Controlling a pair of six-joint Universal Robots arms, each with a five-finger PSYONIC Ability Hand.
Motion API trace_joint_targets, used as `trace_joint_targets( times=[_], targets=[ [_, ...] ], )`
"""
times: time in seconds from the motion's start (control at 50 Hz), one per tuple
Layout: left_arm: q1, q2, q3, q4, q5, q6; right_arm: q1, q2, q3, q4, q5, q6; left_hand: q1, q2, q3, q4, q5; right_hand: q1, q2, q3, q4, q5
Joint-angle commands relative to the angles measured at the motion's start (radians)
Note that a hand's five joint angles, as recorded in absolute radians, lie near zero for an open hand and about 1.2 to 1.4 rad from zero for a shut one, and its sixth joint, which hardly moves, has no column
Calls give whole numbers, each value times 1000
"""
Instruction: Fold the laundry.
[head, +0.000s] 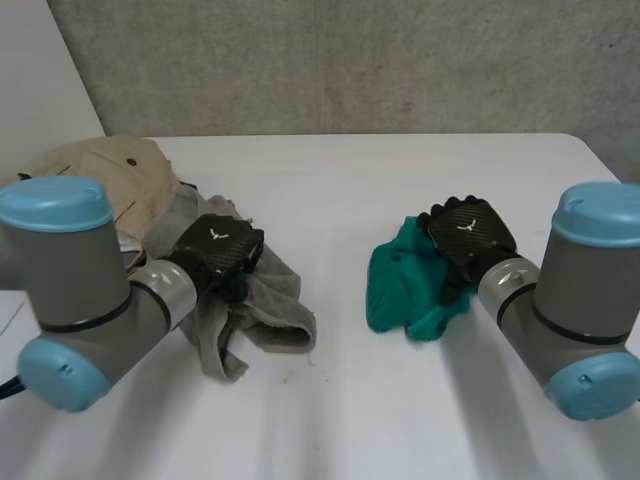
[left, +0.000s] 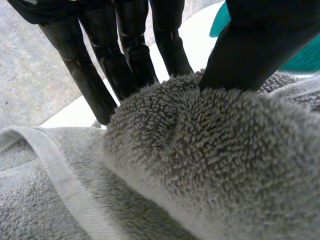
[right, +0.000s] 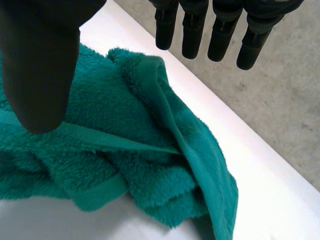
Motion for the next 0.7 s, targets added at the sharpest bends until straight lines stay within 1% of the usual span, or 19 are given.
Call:
trace_joint_targets(
  times=[0.02,0.08,0.14,0.16,0.22,0.24,0.28,0.3,0.36,0.38,0.44,0.48,0.5,0.52,0.54,0.58,0.6,0.64,0.7],
  targets=[
    [30,-133,144,-11,-28,87,0,86,5,-83,-44,-33,267,208,207,197,256,-46,-26,-15,-23,8],
    [45,-136,225,-53,-51,118,-7,100,-4,-83,-50,-59,267,208,207,197,256,-46,-26,-15,-23,8],
    [76,-85,309,-56,-86,129,-13,94,-3,-85,-51,-67,267,208,207,197,256,-46,-26,-15,-23,8],
    [109,-55,355,-33,-117,124,-13,81,0,-90,-52,-64,267,208,207,197,256,-46,-26,-15,-23,8],
    [174,-16,431,37,-178,106,-17,63,5,-94,-52,-61,267,208,207,197,256,-46,-26,-15,-23,8],
    [216,-2,478,85,-224,85,-19,54,8,-96,-53,-60,267,208,207,197,256,-46,-26,-15,-23,8],
    [257,-2,527,123,-256,63,-19,48,11,-99,-56,-61,267,208,207,197,256,-46,-26,-15,-23,8],
    [292,-14,576,136,-269,43,-17,45,11,-99,-59,-63,267,208,207,197,256,-46,-26,-15,-23,8],
    [333,-67,647,105,-255,29,-16,45,11,-97,-59,-63,267,208,207,197,256,-46,-26,-15,-23,8],
    [350,-112,693,60,-237,31,-14,45,11,-96,-59,-61,267,208,207,197,256,-46,-26,-15,-23,8],
    [363,-192,762,-20,-210,40,-13,48,10,-94,-59,-60,267,208,207,197,256,-46,-26,-15,-23,8],
    [369,-269,823,-111,-198,58,-13,48,8,-94,-61,-60,267,208,207,197,256,-52,-32,-21,-28,2],
    [369,-292,839,-145,-200,66,-13,48,8,-93,-62,-58,32,-28,-28,-38,21,-52,-32,-21,-28,2],
    [364,-315,851,-178,-203,74,-13,46,6,-93,-62,-58,-354,-414,-414,-424,-365,-52,-32,-21,-28,2],
    [360,-346,863,-239,-209,92,-13,43,5,-87,-64,-56,-955,-1014,-1015,-1025,-966,-55,-35,-24,-31,-1],
    [347,-349,862,-290,-213,104,-13,41,3,-82,-67,-53,-955,-1014,-1015,-1025,-966,-67,-46,-36,-43,-12],
    [328,-340,844,-322,-215,113,-16,34,0,-73,-70,-47,-955,-1014,-1015,-1025,-966,-78,-58,-47,-55,-24],
    [304,-315,808,-337,-215,120,-17,22,-4,-62,-74,-38,-955,-1014,-1015,-1025,-966,-90,-70,-59,-67,-36],
    [265,-240,697,-321,-204,120,-34,-3,-16,-25,-85,-15,-955,-1014,-1015,-1025,-966,-128,-108,-97,-105,-74]
  ],
)
